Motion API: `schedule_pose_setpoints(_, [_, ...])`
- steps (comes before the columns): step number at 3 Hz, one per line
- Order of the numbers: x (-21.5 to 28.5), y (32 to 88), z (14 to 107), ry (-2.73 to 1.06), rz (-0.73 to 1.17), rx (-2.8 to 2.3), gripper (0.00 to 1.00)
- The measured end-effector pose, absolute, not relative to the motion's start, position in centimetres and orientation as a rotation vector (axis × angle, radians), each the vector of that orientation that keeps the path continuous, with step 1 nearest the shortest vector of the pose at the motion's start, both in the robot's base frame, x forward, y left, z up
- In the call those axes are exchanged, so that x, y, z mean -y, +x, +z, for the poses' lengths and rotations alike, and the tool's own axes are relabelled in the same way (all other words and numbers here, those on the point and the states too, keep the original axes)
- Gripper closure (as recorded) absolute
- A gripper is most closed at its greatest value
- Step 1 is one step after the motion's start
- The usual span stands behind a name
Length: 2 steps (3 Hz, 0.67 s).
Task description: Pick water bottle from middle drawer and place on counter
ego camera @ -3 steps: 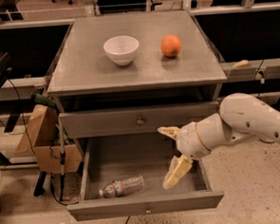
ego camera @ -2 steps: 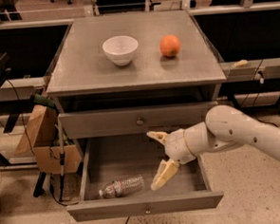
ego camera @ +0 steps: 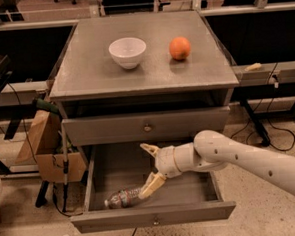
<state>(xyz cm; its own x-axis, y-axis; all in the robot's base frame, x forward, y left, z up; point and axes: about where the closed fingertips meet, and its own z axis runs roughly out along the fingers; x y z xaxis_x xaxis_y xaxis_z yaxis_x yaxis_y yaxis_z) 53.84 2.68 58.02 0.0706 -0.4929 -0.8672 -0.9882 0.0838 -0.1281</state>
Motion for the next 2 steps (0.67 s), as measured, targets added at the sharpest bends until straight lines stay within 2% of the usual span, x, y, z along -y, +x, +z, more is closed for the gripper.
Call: schedule_pose_setpoints(2, [-7.5,57.7,51.5,-1.496,0.608,-1.702,0.0])
